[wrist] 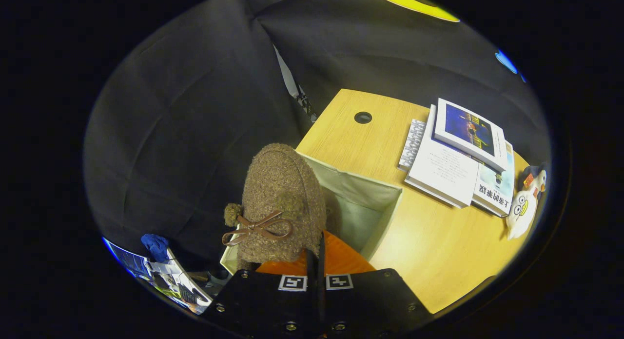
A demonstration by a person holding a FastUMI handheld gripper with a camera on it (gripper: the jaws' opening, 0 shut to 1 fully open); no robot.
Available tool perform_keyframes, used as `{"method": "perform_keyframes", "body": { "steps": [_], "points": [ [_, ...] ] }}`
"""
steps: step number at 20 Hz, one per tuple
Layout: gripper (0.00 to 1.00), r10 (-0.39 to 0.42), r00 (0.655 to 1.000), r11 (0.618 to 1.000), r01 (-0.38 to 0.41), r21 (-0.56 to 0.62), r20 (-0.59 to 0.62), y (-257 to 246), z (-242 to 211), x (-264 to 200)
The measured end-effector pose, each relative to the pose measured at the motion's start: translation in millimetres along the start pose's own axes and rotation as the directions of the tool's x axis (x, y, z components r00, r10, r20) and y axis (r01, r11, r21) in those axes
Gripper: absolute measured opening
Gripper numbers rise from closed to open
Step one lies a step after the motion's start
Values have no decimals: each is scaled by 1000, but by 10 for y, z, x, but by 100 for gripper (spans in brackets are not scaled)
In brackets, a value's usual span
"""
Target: Open the storage box then place both shoes into the box .Put the left shoe in first, then the right shoe, with the right side of both shoes facing outward in a uniform manner.
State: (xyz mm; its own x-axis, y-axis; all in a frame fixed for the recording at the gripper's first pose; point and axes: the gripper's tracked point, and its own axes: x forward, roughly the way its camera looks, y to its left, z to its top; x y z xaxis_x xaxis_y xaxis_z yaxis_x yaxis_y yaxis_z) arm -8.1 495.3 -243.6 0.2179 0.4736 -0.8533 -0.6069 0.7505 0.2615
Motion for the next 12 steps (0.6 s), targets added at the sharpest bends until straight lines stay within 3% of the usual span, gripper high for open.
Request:
{"method": "perform_keyframes", "body": {
  "steps": [4, 6, 9, 12],
  "points": [
    [11, 45, 999, 998, -45, 43, -1, 90, -23, 7],
    [38, 60, 998, 998, -61, 36, 24, 63, 7, 27],
    [97, 73, 993, 997, -74, 15, 93, 37, 109, -147],
    [97, 77, 978, 997, -75, -19, 195, -91, 238, -468]
  ]
}}
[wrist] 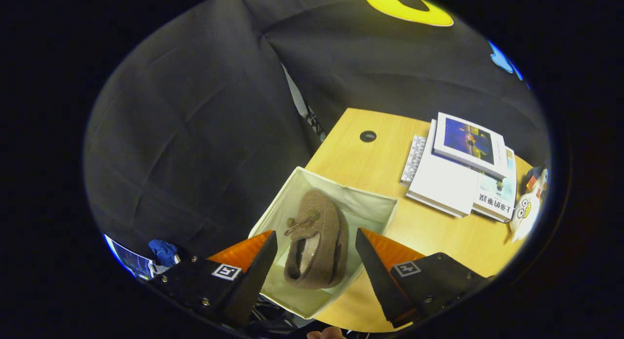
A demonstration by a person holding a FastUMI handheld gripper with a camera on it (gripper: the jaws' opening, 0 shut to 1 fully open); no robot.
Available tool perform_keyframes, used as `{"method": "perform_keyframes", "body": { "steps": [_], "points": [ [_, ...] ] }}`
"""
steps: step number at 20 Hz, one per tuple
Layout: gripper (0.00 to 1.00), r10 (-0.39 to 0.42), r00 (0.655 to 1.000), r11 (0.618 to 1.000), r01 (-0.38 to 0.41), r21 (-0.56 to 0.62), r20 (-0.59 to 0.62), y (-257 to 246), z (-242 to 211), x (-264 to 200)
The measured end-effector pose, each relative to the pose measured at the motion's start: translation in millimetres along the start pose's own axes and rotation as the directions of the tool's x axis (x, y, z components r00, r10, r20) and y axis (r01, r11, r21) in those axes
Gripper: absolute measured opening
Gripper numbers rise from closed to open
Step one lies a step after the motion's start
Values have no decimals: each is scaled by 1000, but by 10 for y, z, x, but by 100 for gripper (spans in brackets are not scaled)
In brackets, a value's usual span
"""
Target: Open the storage box then place both shoes into the box .Put the left shoe in first, then the right shoe, with the right side of both shoes facing outward in a uniform manner.
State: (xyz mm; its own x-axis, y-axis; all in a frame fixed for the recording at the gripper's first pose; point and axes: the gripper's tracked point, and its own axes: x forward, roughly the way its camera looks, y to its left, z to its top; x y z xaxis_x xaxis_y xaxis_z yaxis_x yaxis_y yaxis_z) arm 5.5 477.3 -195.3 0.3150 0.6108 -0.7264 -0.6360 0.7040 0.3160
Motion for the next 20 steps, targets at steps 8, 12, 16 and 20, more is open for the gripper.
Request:
{"method": "perform_keyframes", "body": {
  "steps": [8, 12, 16, 20],
  "points": [
    [97, -146, 925, 989, 130, 70, 352, -711, 179, -1129],
    [97, -249, 857, 967, 196, 161, 451, -1250, 122, -1814],
    [98, -361, 751, 932, 293, 211, 553, -1844, 106, -2468],
    [97, -442, 598, 890, 388, 241, 668, -2287, 116, -3196]
  ]
}}
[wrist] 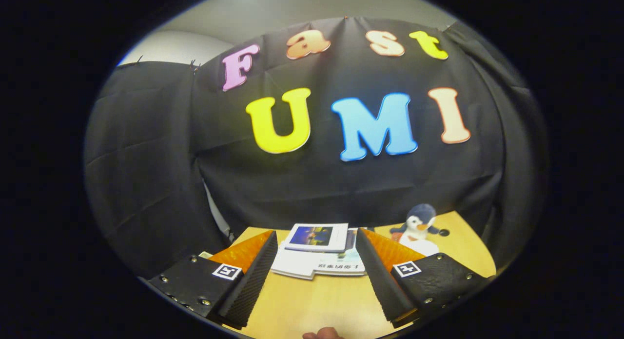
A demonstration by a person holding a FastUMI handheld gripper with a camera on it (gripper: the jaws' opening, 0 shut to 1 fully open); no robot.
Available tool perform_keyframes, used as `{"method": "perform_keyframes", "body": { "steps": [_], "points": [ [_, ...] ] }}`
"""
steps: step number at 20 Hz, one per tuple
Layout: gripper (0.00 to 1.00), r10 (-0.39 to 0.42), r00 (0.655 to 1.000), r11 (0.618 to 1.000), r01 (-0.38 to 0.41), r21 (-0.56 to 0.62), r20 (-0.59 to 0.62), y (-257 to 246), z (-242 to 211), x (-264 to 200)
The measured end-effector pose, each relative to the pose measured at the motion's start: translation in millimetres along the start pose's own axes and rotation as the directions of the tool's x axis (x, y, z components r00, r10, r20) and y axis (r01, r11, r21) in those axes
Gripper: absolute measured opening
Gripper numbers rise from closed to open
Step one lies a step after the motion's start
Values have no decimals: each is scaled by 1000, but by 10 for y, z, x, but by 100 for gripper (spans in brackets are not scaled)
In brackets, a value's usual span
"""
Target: Open the storage box then place both shoes into the box .Put the left shoe in first, then the right shoe, with the right side of both shoes facing outward in a uniform manner.
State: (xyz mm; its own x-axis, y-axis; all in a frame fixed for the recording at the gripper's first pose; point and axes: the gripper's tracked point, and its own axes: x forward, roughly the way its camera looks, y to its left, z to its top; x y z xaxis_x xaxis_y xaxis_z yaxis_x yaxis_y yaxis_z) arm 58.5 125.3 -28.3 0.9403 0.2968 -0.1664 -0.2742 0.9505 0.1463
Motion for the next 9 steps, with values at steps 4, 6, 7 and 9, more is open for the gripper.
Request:
{"method": "perform_keyframes", "body": {
  "steps": [4, 6, 7, 9],
  "points": [
    [98, -29, 992, 999, 33, -25, 125, -547, 256, -174],
    [97, -32, 989, 998, 40, -55, 147, -850, 187, -216],
    [97, -48, 988, 996, 59, -72, 147, -1043, 121, -217],
    [98, -82, 983, 990, 99, -99, 167, -1386, 55, -280]
  ]
}}
